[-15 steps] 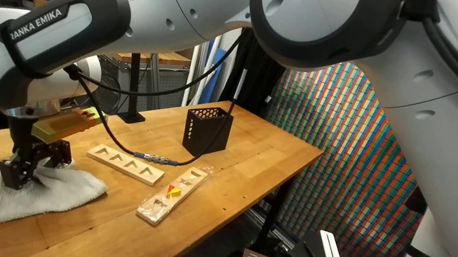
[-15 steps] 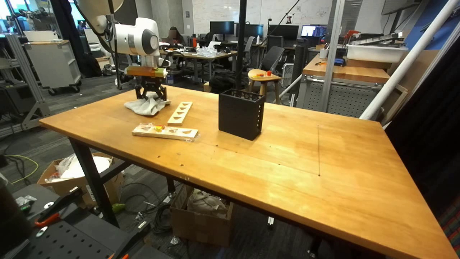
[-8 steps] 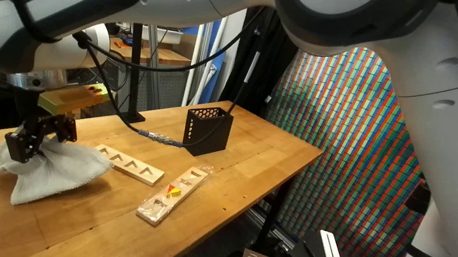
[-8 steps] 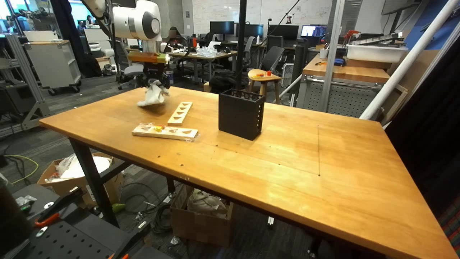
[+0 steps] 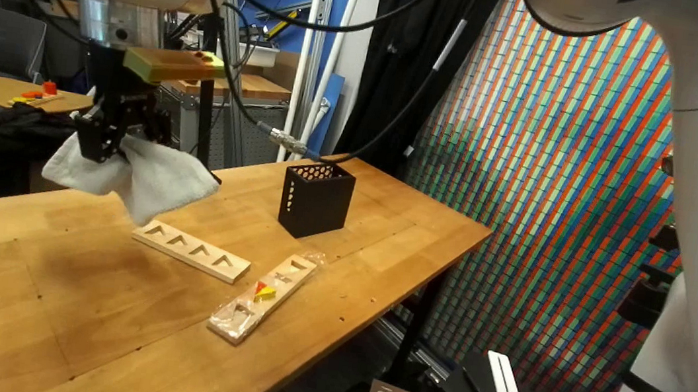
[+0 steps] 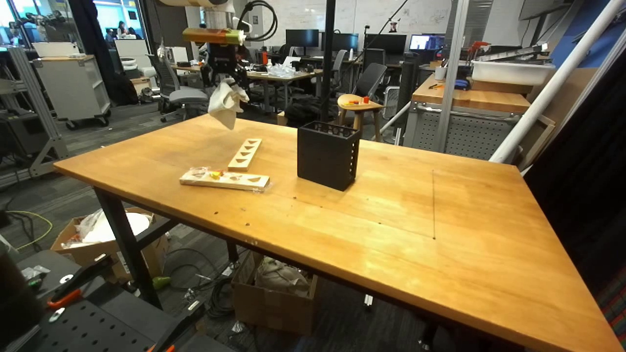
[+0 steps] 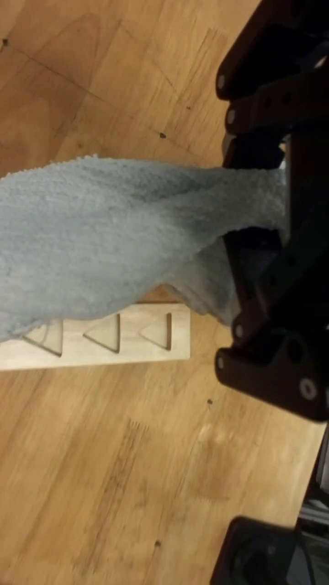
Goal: Put the white towel inside the black holder on the table
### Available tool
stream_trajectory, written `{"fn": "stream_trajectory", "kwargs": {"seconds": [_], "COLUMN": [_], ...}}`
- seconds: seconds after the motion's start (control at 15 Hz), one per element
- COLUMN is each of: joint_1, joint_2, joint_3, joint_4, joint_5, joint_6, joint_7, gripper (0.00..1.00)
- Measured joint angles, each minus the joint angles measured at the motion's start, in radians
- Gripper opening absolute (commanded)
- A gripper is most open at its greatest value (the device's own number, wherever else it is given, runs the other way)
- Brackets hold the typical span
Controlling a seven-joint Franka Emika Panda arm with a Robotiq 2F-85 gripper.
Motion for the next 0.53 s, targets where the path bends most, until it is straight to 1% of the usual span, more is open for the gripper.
{"fn": "stream_trajectory", "kwargs": {"seconds": [0.27, 0.53], "joint_1": [-0.083, -0.168], "joint_2": [-0.098, -0.159], "joint_3": [-0.031, -0.072], "joint_4": [-0.035, -0.041], "joint_5": [0.009, 0.033], "joint_6": [-0.062, -0.114], "joint_7": [-0.070, -0.165], "gripper": [0.00, 0.01]}}
